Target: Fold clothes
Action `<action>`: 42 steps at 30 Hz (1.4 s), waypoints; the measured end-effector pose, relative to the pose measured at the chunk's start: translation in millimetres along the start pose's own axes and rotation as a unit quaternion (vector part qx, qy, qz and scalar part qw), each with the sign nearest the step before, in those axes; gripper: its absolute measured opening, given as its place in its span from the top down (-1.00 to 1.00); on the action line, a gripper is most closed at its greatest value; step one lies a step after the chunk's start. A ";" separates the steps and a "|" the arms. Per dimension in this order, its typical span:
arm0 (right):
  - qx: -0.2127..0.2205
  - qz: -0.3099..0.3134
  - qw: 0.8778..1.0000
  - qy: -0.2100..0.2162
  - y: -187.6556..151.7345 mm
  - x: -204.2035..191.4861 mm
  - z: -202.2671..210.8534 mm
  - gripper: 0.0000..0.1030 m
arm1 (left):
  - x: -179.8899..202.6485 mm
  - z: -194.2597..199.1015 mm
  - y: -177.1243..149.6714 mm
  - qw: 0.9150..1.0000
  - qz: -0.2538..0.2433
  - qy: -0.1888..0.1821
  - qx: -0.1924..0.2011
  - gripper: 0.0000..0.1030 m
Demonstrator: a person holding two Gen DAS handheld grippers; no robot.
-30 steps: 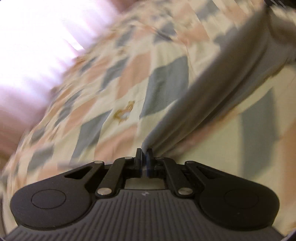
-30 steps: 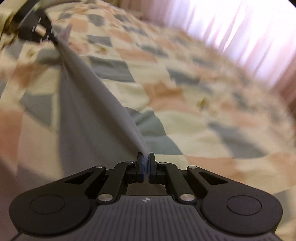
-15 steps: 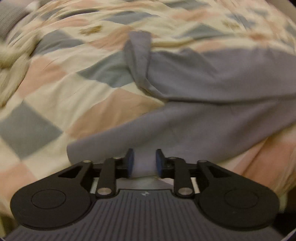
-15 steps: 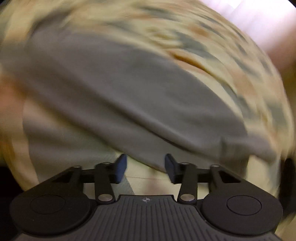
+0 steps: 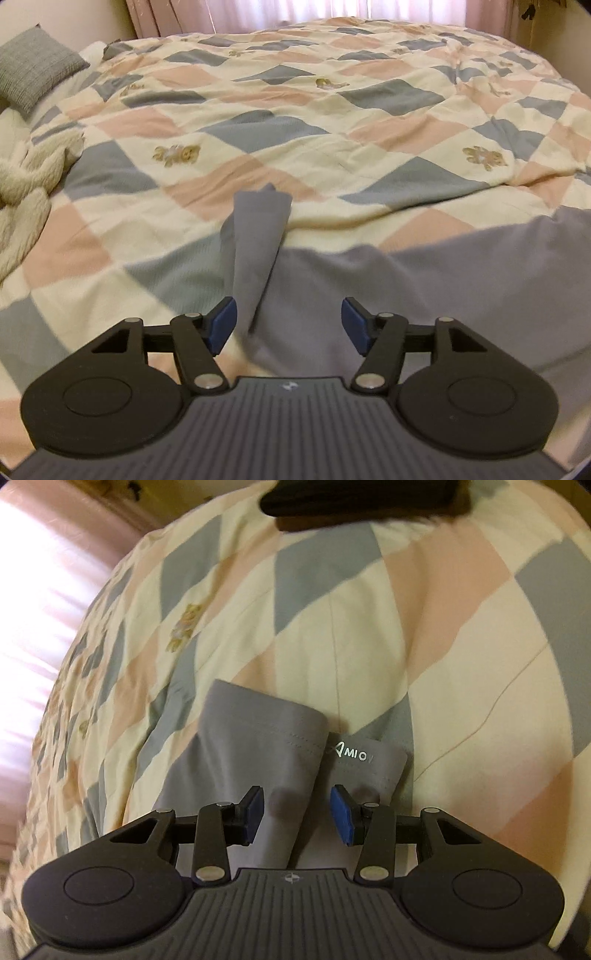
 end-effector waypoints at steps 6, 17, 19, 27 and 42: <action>-0.008 -0.006 1.000 0.018 -4.7 0.7 -12.0 0.14 | -4.1 -57.5 28.3 0.997 -0.007 0.074 -0.021 -0.17; -0.002 0.007 0.997 0.076 6.0 -16.8 -11.6 0.93 | -78.0 -43.7 24.9 0.974 0.217 -0.063 -0.022 1.00; 0.004 0.023 0.996 0.091 13.3 -28.2 -1.4 0.94 | -107.1 -15.0 23.0 0.961 0.269 -0.059 0.015 1.00; 0.005 0.066 0.993 0.103 35.4 -38.7 34.0 0.95 | -168.3 70.5 -94.9 0.916 0.401 -0.010 0.031 1.00; -0.028 0.081 0.994 0.070 30.7 -10.9 13.5 0.95 | -160.4 48.3 -207.1 0.846 0.532 -0.035 0.015 1.00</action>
Point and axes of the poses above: each gripper's, at about its wrist camera, not at the fingertips, and z roughly against the way its jaws point, x to its right, y to its top, the point moved 4 cm from there along -z, roughly the way its jaws point, and after that the axes turned 6 degrees about y, right-handed, at the moved point
